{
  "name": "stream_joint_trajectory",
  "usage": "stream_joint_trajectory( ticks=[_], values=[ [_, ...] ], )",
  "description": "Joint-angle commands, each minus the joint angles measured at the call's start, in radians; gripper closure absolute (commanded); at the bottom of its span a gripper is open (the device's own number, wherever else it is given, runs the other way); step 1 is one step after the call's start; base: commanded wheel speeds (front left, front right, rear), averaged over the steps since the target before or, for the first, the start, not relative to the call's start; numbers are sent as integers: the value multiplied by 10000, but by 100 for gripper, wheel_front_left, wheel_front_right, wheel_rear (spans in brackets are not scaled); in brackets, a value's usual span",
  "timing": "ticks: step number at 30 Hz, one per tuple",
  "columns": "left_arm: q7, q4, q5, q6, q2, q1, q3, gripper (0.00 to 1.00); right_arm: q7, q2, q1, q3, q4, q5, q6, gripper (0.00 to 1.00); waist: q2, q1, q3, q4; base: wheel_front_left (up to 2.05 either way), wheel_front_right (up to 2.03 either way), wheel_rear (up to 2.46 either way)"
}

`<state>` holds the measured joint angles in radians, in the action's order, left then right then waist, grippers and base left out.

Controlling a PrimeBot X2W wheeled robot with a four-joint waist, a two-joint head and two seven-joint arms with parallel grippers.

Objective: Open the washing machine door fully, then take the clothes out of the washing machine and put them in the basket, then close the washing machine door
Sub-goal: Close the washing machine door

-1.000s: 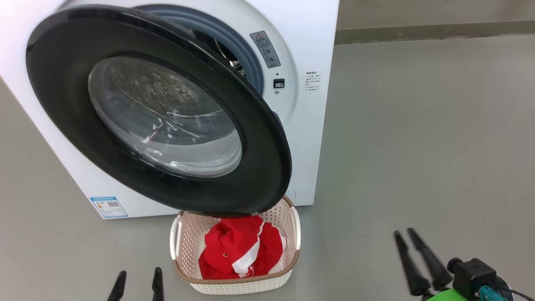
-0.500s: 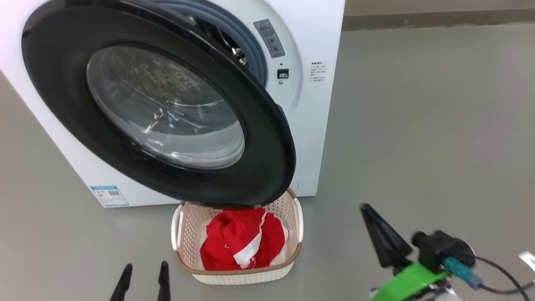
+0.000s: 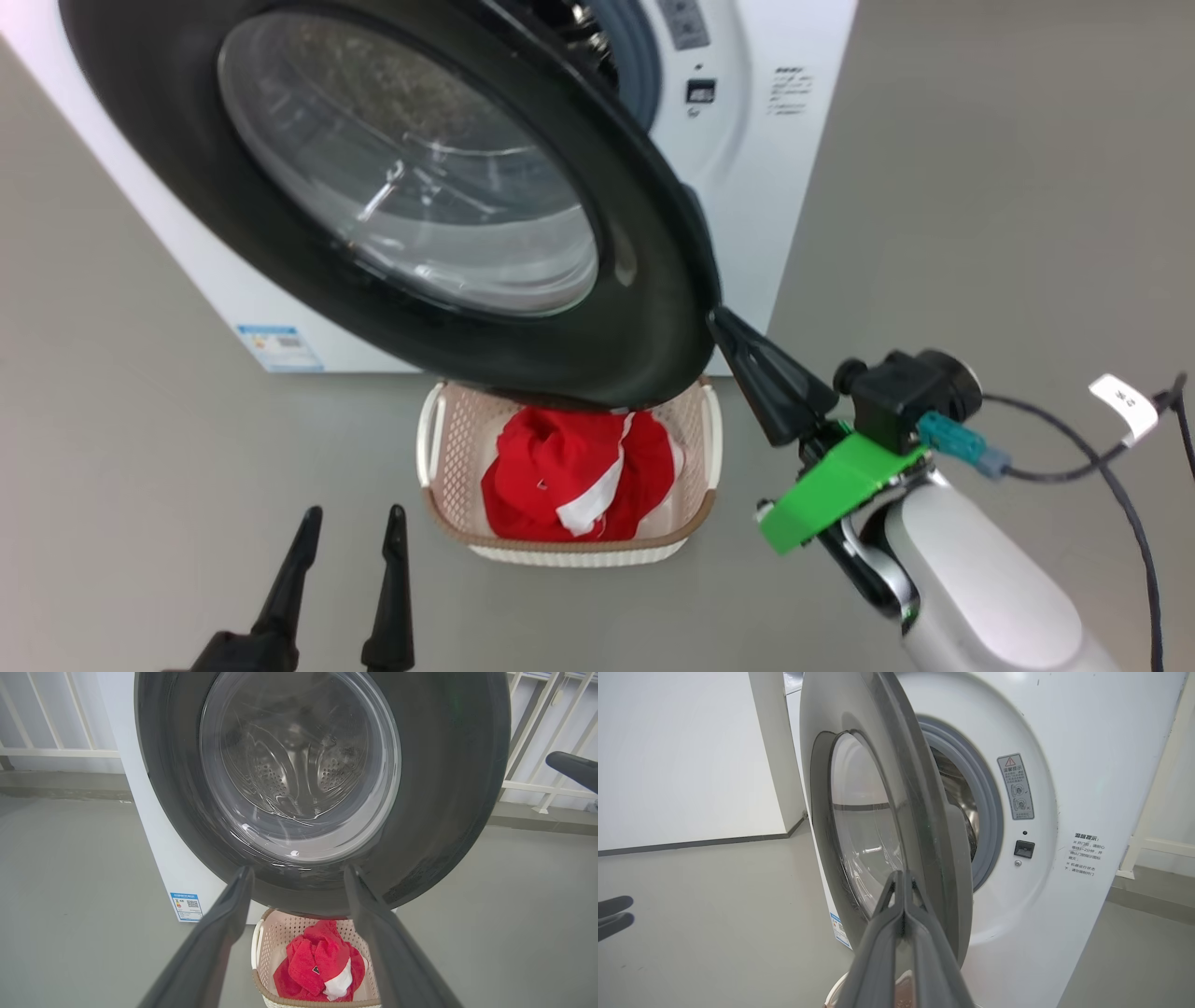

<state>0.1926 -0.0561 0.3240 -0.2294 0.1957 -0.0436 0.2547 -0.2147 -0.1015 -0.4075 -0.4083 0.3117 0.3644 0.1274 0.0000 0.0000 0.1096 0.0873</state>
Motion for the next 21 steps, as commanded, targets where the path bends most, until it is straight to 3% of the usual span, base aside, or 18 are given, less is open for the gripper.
stream_joint_trajectory(
  ticks=[1,21],
  values=[
    [149,-170,-91,-27,25,491,-261,0,-140,21,-556,-293,-3,148,33,100,0,0,465,456,0,0,0],
    [447,83,-301,-95,-57,1060,-102,0,-462,-382,-2754,-1186,1707,1037,33,100,0,0,1120,595,0,0,0]
  ],
)
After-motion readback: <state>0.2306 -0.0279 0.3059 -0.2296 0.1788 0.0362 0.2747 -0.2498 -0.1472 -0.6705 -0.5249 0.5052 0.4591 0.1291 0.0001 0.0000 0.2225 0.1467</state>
